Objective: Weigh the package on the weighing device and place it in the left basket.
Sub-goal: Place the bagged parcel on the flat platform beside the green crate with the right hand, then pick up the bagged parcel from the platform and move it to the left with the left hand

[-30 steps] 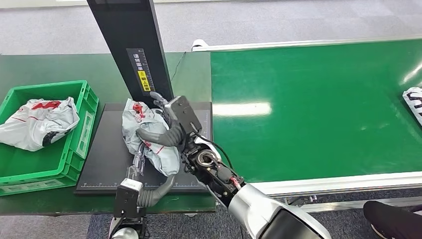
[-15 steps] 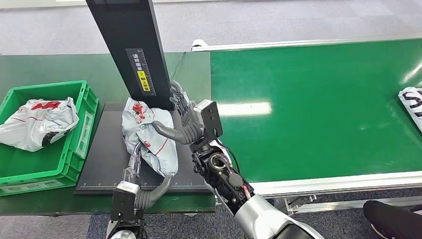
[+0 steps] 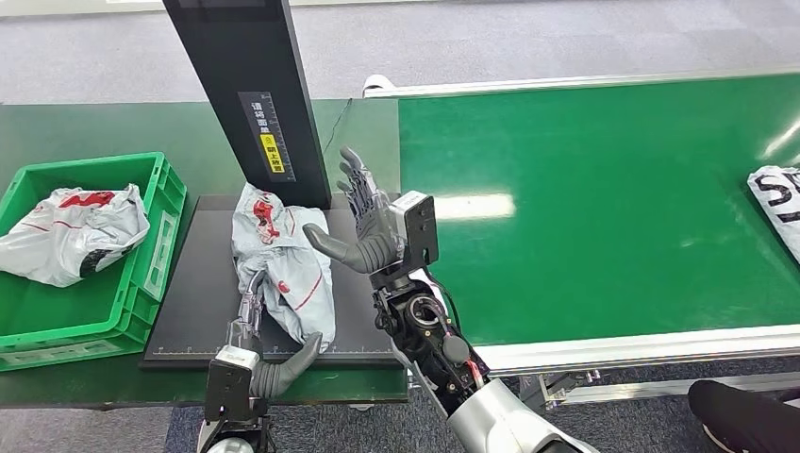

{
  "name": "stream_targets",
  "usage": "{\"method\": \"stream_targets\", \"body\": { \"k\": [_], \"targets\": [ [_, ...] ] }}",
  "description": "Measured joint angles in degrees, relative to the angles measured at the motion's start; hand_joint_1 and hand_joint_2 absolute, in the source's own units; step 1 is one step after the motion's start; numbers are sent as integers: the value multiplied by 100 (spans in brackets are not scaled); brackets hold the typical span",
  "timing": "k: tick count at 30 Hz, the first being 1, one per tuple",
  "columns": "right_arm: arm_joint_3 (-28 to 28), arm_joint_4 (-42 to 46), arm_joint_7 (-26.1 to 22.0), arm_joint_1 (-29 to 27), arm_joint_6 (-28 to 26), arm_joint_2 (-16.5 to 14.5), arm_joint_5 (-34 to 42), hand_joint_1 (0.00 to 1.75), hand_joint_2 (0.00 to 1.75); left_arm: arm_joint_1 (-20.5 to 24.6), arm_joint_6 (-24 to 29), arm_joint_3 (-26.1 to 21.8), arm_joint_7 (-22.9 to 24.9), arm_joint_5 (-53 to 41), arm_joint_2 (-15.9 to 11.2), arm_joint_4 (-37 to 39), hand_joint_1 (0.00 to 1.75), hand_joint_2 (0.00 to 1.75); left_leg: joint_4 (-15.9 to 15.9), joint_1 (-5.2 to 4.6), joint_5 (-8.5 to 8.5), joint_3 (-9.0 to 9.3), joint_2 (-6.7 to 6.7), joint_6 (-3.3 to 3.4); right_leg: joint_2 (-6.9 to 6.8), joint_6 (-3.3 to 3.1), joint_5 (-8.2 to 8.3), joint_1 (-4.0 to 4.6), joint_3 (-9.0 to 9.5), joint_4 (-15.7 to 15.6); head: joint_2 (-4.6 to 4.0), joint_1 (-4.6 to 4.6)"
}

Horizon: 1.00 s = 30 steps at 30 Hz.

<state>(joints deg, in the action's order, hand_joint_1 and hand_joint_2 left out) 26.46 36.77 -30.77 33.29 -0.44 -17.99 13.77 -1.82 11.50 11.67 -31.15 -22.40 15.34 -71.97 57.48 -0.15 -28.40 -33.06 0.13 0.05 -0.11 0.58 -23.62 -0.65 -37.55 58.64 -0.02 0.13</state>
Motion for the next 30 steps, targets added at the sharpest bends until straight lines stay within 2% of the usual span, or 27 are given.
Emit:
{"method": "stream_targets", "body": {
  "k": [7, 9, 14, 19, 25, 30],
  "targets": [
    [-10, 18, -12, -11, 1, 0, -1, 0, 175, -2, 20, -1, -7, -1, 0, -3, 0, 175, 0, 0, 0, 0, 0, 0, 0, 0, 0, 0, 0, 0, 0, 0],
    [-52, 135, -114, -127, 2, 0, -49, 0, 175, -33, 180, -13, -54, -16, -1, -58, 0, 175, 0, 0, 0, 0, -1, 0, 0, 0, -1, 0, 0, 0, 0, 1],
    [-452, 1187, -98, -1032, 38, 29, -492, 0, 175, -286, 455, -269, -72, -239, -44, -767, 0, 175, -2, 1, -6, -4, -3, -3, -1, -3, -8, 1, -2, 0, -1, -2],
    [-944, 1965, -38, -1590, 106, 48, -761, 0, 175, -538, 679, -551, -114, -382, -50, -1535, 0, 175, -2, 0, -10, -2, -1, -3, 0, -5, -11, 0, 0, -1, 0, 0],
    [-1284, 2487, 40, -1908, 165, 22, -999, 0, 175, -710, 744, -766, -680, 207, -46, -2367, 0, 175, -2, 1, -9, 1, -2, -3, -1, -5, -10, 1, 3, -1, -1, 0],
    [-1330, 2548, 48, -1937, 192, 6, -1020, 0, 175, -710, 862, -785, -765, 473, -44, -2584, 0, 175, -2, 1, -9, 3, 0, -3, 0, -5, -10, 1, 4, -1, -1, 1]
  ]
}}
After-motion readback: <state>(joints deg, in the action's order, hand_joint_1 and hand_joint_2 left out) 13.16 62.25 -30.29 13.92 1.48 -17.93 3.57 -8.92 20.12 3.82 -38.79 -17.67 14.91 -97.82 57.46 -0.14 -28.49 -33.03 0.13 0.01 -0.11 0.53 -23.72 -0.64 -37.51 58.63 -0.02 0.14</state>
